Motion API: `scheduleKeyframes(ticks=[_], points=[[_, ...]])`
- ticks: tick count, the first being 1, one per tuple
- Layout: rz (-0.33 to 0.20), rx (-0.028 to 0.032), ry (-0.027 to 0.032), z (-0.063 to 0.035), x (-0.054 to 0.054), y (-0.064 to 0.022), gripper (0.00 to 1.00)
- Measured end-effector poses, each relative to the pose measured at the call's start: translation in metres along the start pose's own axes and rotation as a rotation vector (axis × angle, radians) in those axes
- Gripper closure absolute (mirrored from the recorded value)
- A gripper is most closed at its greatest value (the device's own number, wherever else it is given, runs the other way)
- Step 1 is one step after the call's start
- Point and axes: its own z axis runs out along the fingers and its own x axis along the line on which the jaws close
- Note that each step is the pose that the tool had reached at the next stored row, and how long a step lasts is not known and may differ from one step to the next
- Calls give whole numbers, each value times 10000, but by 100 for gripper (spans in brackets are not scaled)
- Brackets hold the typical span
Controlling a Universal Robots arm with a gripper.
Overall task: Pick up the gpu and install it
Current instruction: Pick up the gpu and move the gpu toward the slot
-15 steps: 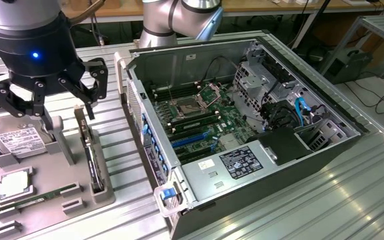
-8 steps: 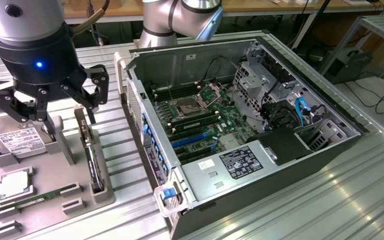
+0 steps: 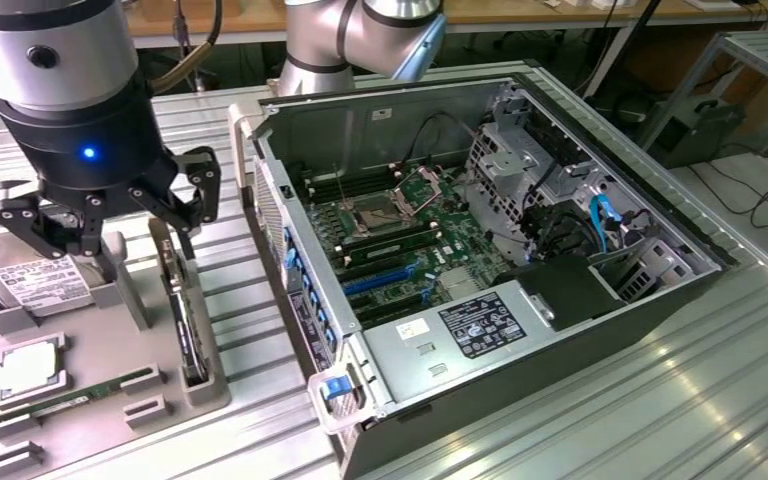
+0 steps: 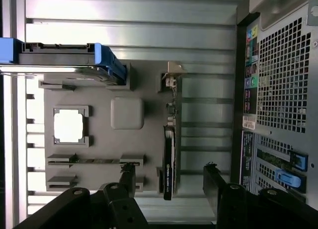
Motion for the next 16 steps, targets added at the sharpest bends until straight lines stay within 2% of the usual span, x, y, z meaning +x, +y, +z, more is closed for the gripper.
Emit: scheduleKeyframes(ticks=[5,16], points=[[2,-1,-23,97,3,-4,34],[2,0,-23,307,8,-28,34]])
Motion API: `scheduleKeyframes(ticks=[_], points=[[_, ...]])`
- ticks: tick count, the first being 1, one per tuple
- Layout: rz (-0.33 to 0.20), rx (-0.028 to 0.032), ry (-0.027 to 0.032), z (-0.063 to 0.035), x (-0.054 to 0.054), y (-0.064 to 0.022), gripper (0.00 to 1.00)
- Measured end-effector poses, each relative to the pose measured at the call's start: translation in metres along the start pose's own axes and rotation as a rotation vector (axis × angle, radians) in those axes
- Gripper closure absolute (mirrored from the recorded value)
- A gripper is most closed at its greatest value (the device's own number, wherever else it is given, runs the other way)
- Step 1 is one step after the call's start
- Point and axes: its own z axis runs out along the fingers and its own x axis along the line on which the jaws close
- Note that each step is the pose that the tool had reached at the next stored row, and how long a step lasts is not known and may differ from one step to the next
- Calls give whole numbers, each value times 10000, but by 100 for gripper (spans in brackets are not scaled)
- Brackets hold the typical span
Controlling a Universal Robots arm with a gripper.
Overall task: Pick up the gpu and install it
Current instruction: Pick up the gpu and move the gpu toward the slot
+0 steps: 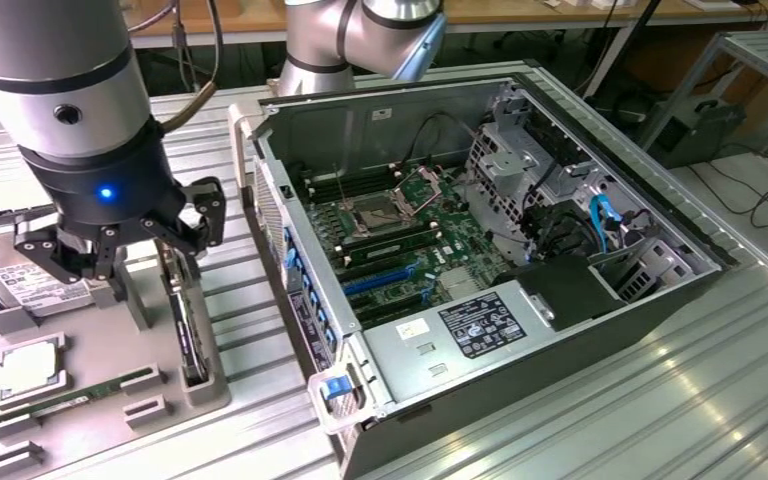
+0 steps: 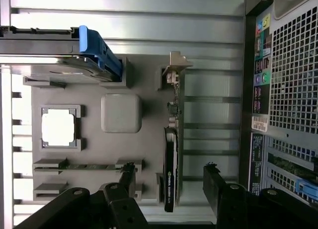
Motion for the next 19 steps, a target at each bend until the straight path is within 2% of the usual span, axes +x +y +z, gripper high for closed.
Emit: scheduleKeyframes(ticks=[19], points=[[0,-6,0,346,-20,-11,34]])
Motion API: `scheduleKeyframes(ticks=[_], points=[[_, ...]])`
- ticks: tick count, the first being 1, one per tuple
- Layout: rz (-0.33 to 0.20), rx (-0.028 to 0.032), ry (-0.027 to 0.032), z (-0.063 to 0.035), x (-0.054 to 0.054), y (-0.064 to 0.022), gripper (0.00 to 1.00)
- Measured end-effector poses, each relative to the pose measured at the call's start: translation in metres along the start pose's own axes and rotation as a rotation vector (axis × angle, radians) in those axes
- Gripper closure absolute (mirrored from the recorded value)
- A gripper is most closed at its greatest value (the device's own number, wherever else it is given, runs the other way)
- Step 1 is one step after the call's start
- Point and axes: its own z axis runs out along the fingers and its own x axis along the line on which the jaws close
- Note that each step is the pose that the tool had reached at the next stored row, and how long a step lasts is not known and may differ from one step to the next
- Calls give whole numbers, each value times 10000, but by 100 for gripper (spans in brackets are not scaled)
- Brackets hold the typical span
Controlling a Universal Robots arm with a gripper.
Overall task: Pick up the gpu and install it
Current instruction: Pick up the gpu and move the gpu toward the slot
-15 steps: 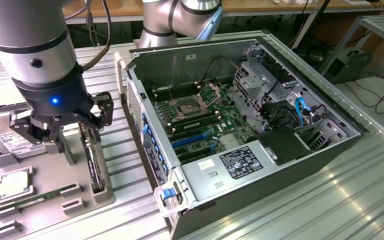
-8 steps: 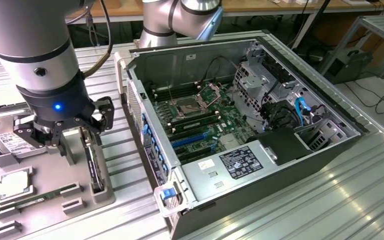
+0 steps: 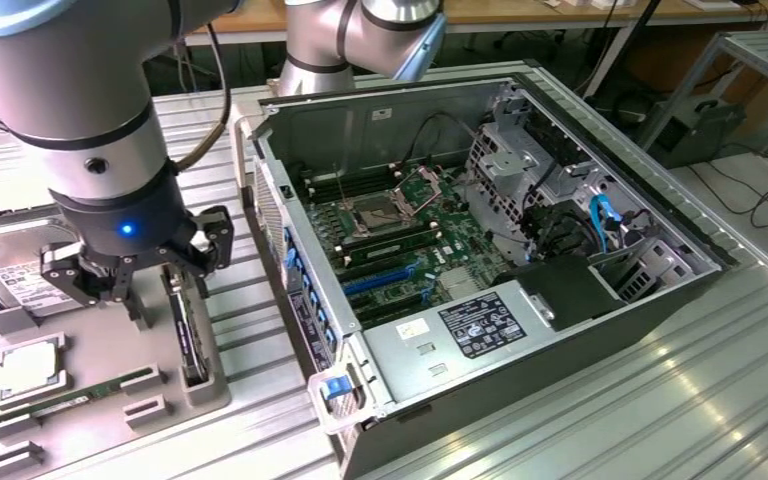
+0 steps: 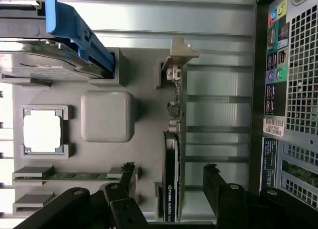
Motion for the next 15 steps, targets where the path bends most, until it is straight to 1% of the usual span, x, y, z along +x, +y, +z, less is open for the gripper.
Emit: scheduleKeyframes(ticks=[15], points=[[-105,-3,2,278,-6,-6,34]])
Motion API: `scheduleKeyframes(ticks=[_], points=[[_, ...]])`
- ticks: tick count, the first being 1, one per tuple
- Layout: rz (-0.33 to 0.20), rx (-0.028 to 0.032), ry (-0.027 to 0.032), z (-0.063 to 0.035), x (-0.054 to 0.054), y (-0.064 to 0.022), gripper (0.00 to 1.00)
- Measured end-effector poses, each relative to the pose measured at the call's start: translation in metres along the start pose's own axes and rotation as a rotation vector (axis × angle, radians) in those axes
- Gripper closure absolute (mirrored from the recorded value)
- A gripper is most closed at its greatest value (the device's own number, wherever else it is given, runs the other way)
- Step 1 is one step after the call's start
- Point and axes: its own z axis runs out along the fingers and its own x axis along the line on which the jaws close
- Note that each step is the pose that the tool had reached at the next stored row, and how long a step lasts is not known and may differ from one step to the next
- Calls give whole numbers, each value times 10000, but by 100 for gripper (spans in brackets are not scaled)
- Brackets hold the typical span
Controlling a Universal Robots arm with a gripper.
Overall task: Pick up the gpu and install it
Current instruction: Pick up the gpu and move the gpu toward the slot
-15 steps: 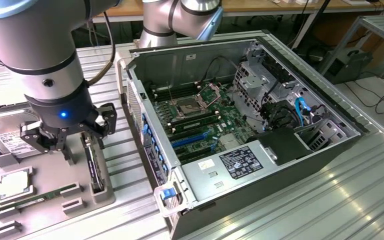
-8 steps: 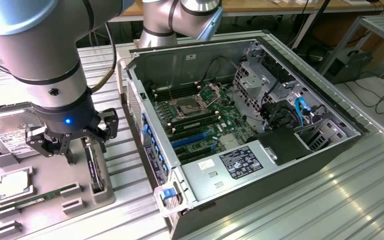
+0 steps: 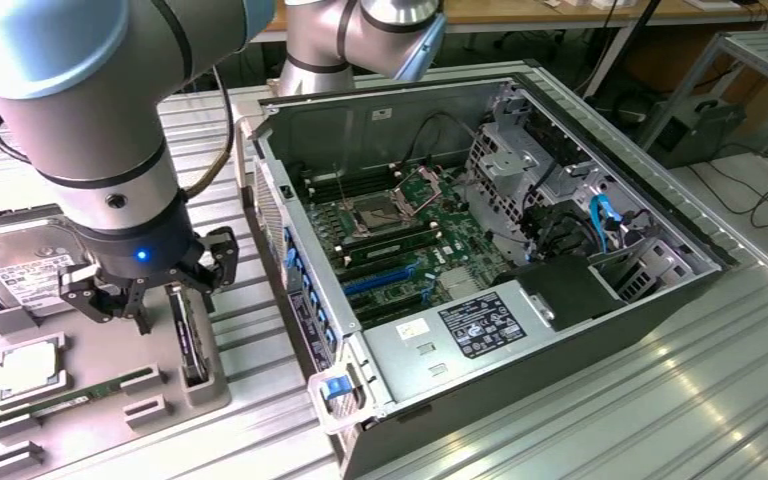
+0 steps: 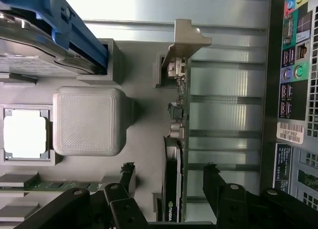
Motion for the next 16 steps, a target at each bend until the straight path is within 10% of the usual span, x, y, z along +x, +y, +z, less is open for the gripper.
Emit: scheduleKeyframes(ticks=[16], points=[[71,4,0,189,-8,-3,34]])
